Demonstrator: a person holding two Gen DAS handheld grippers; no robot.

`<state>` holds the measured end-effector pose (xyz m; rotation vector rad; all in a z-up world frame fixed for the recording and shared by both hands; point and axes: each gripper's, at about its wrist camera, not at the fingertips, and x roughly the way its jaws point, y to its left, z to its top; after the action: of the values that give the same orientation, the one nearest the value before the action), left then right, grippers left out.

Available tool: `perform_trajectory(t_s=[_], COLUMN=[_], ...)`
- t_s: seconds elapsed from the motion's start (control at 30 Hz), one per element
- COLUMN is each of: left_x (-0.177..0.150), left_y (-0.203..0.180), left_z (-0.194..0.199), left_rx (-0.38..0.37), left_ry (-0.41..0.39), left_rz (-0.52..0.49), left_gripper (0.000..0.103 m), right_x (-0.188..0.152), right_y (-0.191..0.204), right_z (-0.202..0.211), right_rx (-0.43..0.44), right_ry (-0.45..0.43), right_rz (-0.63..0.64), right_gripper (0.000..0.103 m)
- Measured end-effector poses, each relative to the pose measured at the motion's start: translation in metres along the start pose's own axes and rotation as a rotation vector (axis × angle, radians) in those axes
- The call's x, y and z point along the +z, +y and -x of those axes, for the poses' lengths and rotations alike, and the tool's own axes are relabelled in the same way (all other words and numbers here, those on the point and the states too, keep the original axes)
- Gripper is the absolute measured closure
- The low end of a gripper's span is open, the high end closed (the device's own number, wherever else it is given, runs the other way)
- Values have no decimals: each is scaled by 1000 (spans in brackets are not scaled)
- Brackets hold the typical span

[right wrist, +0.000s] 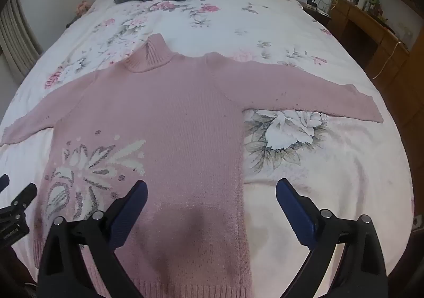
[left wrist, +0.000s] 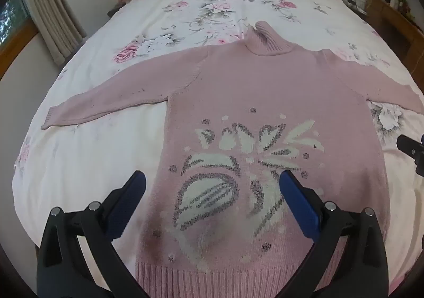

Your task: Fold small clothes

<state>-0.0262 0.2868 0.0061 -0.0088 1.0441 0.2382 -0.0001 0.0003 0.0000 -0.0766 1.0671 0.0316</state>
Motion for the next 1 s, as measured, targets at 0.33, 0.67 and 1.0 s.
perform_trajectory(t_s=[0.33, 0.67, 1.0], left_x=[-10, -4, -4], left_y=[-1, -2, -1], left_z=[-8, -4, -5], left_rx=[-10, 5, 12], left_ry=[-12, -7, -8], left_rz=[11, -3, -5], left_gripper=[3, 3, 3], right_x=[-5, -4, -4], right_y=[-1, -5, -7], right_z=[-4, -10, -12], right_rx=[-5, 10, 13], right_ry=[4, 17, 17], right_rz=[-9, -20, -27], right_gripper=[5, 4, 4])
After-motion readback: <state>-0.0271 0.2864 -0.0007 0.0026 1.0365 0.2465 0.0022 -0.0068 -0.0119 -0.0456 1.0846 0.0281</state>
